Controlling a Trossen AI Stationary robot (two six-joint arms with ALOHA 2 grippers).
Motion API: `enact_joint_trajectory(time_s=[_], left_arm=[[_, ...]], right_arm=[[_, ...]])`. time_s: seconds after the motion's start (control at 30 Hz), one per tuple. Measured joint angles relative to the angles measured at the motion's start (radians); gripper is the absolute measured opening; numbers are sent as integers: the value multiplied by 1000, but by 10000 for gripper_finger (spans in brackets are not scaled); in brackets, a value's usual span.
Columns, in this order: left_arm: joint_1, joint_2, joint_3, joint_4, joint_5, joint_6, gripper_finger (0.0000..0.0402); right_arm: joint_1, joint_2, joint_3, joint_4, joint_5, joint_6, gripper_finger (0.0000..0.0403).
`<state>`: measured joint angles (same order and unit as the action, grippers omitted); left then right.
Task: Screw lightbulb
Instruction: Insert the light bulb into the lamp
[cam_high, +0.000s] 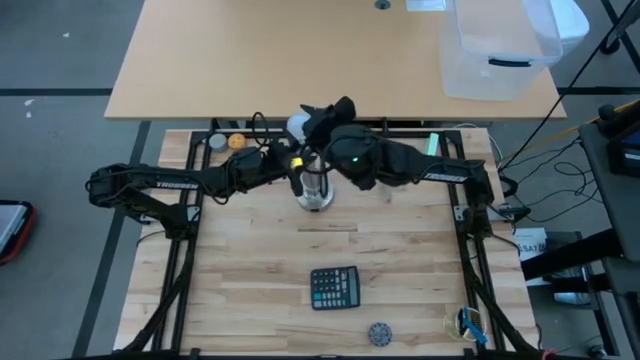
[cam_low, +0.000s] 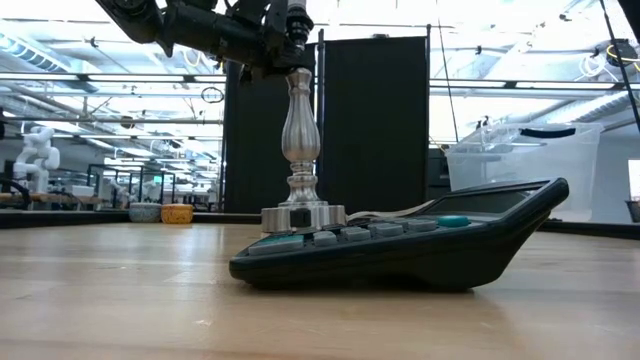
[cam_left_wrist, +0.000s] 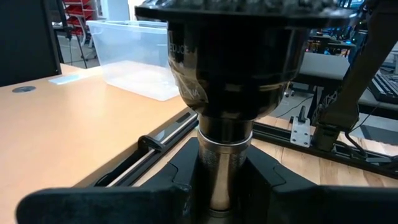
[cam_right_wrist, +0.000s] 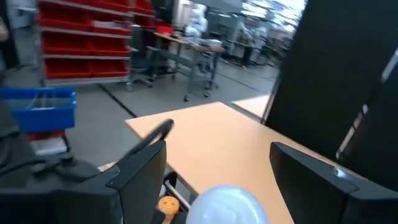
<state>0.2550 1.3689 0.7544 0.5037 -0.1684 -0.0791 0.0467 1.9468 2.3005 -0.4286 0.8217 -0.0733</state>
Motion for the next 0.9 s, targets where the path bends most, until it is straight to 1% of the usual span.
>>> enact_joint_trajectory(time_s=[0.07, 0.1, 0.13, 0.17, 0.27, 0.3, 0.33, 0.37, 0.43, 0.53, 0.6, 0.67, 0.73, 0.9], left_arm=[[0, 0, 0, 0, 1, 0, 73], [0, 0, 0, 0, 1, 1, 73], [0, 0, 0, 0, 1, 1, 73], [0, 0, 0, 0, 1, 2, 73], [0, 0, 0, 0, 1, 2, 73], [0, 0, 0, 0, 1, 3, 73], [0, 0, 0, 0, 1, 2, 73], [0, 0, 0, 0, 1, 2, 73], [0, 0, 0, 0, 1, 3, 73], [0, 0, 0, 0, 1, 3, 73], [0, 0, 0, 0, 2, 3, 73], [0, 0, 0, 0, 2, 3, 73], [0, 0, 0, 0, 2, 3, 73], [0, 0, 0, -1, 2, -9, 73]], right_arm=[[-5, -20, 0, -6, -57, -69, 279], [-9, -34, 0, -17, -112, -104, 279], [-15, -51, 0, -32, -195, -130, 279], [-27, -72, 0, -54, -302, -145, 279], [-84, -128, 1, -102, -644, -93, 279], [-105, -141, 1, -115, -733, -62, 279], [-126, -155, 1, -132, -795, -35, 279], [-147, -162, 1, -154, -830, -11, 279], [-185, -177, 1, -199, -856, 16, 279], [-229, -180, 2, -265, -883, 10, 279], [-250, -168, 2, -297, -920, -2, 279], [-266, -151, 2, -317, -959, -27, 279], [-274, -131, 1, -328, -976, -67, 279], [-290, -102, 1, -322, -981, -173, 279]])
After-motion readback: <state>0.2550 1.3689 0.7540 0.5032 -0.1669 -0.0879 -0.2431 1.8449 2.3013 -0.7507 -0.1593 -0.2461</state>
